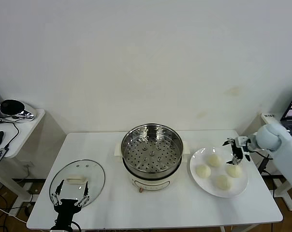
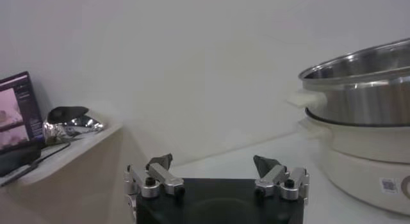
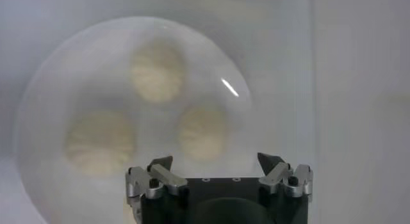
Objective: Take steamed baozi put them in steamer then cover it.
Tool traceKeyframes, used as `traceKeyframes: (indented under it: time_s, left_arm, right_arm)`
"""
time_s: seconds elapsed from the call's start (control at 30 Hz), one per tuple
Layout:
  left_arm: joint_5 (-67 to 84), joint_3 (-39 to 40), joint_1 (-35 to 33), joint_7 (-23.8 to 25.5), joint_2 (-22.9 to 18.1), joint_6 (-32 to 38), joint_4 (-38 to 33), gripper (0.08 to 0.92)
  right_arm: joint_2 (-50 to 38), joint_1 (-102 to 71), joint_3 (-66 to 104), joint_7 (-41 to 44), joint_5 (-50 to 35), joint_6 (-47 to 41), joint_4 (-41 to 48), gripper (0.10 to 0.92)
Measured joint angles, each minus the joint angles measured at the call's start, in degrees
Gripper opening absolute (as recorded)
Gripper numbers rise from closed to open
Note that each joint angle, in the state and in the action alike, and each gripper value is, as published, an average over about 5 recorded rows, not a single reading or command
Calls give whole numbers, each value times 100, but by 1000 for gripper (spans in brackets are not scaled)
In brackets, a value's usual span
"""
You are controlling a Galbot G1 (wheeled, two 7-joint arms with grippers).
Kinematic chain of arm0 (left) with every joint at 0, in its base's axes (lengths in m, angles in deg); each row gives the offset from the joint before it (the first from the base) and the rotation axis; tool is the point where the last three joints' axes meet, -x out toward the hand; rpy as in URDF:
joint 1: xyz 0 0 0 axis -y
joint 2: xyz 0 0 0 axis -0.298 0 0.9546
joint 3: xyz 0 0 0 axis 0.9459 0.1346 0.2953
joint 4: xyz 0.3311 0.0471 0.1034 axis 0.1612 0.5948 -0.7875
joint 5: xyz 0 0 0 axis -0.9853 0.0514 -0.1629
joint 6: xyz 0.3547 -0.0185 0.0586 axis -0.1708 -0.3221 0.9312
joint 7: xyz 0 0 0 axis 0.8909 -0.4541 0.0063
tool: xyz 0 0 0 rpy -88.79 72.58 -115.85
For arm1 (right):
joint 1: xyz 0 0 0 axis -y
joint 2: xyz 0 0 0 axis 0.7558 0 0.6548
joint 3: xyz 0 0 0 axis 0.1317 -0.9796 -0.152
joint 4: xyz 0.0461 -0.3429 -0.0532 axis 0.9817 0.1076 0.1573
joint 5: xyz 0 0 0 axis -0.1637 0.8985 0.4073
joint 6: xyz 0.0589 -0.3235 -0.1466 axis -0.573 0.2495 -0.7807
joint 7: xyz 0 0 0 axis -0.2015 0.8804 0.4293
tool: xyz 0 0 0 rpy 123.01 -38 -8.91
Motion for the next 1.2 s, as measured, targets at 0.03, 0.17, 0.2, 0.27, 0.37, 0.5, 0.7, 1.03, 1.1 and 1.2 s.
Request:
traceKeyframes:
  time_s: [0.03, 0.17, 0.2, 0.27, 0.37, 0.5, 0.7, 1.03, 1.1, 1.2]
  left_arm:
    - [-8, -7, -3, 0, 2, 6, 7, 823]
    - [-38, -22, -1, 1, 3, 31, 26, 823]
    - [-45, -23, 0, 2, 3, 37, 28, 823]
    - [-63, -28, 1, 3, 4, 50, 31, 823]
    - [-100, -45, -4, 3, 8, 73, 40, 823]
    - [-146, -73, -29, -10, 8, 101, 53, 823]
    - [-187, -83, -51, -22, -8, 138, 63, 823]
    - [-198, -114, -50, -45, -12, 176, 94, 823]
    - [-199, -119, -53, -46, -12, 182, 94, 823]
    - [-201, -121, -56, -45, -11, 189, 93, 823]
  right_arm:
    - [58, 66, -98, 24, 19, 19, 93, 823]
    - [300, 295, -416, 89, 119, 104, 449, 823]
    - [362, 344, -475, 98, 145, 127, 534, 823]
    - [480, 430, -572, 116, 192, 169, 695, 823]
    - [644, 537, -696, 138, 248, 215, 915, 823]
    - [850, 650, -844, 158, 328, 256, 1169, 823]
    - [1112, 724, -974, 170, 415, 260, 1463, 818]
    - [1366, 806, -1040, 190, 566, 248, 1781, 712]
    - [1383, 810, -1040, 191, 590, 247, 1819, 700]
    - [1401, 810, -1040, 194, 612, 246, 1859, 679]
